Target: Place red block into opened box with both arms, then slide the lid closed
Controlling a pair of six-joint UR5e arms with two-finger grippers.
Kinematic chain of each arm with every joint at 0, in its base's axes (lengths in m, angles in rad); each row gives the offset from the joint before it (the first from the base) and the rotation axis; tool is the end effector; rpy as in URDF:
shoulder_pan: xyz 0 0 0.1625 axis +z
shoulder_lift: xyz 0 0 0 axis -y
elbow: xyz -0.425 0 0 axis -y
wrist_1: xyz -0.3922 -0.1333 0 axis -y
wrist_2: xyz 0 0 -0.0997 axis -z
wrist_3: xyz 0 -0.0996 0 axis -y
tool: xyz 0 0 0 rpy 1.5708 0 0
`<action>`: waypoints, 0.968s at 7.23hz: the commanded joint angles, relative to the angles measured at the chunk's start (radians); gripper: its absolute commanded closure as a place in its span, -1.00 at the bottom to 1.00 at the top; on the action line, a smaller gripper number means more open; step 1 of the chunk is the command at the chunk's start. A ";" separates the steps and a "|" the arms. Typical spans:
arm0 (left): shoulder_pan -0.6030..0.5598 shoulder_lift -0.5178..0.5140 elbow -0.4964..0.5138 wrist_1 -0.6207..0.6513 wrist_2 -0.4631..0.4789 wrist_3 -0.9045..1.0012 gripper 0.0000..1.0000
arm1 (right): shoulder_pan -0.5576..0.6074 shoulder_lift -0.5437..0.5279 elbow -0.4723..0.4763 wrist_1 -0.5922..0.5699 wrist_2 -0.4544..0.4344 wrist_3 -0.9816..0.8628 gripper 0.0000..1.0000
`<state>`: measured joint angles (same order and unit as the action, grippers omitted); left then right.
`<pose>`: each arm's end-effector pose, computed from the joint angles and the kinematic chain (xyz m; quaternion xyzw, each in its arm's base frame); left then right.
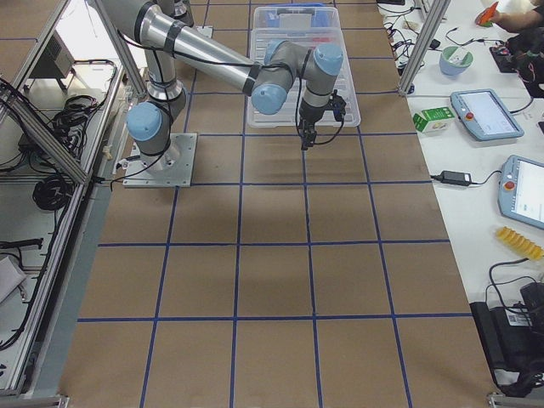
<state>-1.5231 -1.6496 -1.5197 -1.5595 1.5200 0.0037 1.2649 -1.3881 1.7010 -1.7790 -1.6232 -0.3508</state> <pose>-0.1132 -0.5296 0.4742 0.0222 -0.9994 -0.0075 0.0256 -0.0402 -0.5527 0.3504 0.0238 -0.9980 -0.0579 0.0079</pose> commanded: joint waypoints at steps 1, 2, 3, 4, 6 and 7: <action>-0.002 0.047 0.007 -0.007 0.047 0.002 -1.00 | 0.083 0.001 0.000 -0.002 0.002 0.094 -1.00; -0.002 0.044 0.006 -0.005 0.048 0.004 -1.00 | 0.124 0.003 -0.001 -0.003 0.002 0.149 -1.00; -0.012 0.045 0.004 -0.004 0.048 0.004 -1.00 | 0.158 0.006 -0.006 -0.004 0.005 0.200 -1.00; -0.023 0.045 0.004 -0.002 0.048 0.002 -1.00 | 0.201 0.006 -0.014 -0.005 0.005 0.238 -1.00; -0.028 0.051 0.007 0.001 0.049 0.002 -1.00 | 0.263 0.008 -0.017 -0.025 0.003 0.283 -1.00; -0.028 0.051 0.018 -0.004 0.055 0.002 -1.00 | 0.264 0.008 -0.017 -0.025 0.003 0.285 -1.00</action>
<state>-1.5498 -1.6002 -1.5112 -1.5607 1.5704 0.0062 1.5140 -1.3809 1.6854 -1.8007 -1.6193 -0.0795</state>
